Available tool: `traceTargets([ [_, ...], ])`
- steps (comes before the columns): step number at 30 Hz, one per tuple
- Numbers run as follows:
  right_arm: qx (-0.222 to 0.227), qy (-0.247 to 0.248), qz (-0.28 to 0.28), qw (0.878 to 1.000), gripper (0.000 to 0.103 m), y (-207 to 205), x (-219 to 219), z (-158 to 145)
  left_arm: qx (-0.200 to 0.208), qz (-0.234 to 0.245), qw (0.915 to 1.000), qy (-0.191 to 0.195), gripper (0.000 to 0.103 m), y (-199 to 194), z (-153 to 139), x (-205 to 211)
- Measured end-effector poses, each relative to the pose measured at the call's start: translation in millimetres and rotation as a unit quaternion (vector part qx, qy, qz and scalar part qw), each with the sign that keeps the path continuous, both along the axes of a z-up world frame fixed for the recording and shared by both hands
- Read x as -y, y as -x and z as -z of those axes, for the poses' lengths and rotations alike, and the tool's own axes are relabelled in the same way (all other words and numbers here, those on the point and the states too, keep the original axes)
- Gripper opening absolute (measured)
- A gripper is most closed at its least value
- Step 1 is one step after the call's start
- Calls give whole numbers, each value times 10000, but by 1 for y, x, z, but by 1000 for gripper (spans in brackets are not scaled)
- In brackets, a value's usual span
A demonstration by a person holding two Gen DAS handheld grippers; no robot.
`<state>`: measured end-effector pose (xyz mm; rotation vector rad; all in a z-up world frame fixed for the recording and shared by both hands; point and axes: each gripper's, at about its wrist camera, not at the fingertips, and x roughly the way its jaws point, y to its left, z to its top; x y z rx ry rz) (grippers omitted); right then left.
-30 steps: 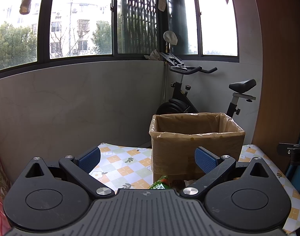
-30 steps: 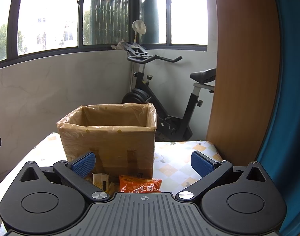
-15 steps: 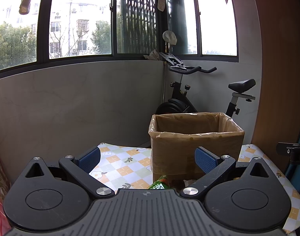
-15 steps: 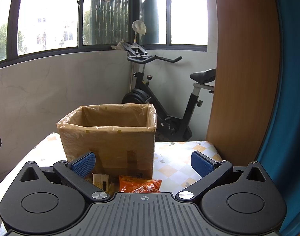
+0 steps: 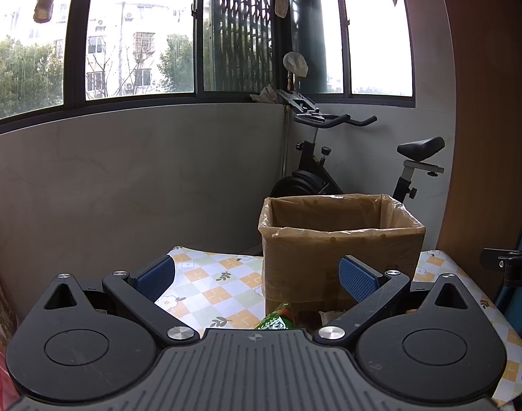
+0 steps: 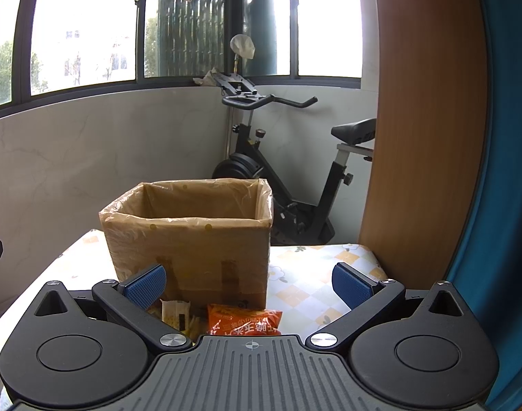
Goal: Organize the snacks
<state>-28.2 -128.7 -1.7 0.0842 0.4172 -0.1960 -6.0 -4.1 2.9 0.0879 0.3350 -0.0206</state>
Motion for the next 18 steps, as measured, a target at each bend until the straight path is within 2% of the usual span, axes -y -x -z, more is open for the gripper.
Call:
traceTargets([
  [18, 0, -2, 8, 10000, 103, -1, 0, 2, -83, -19, 9999, 72, 103, -6, 7, -3],
])
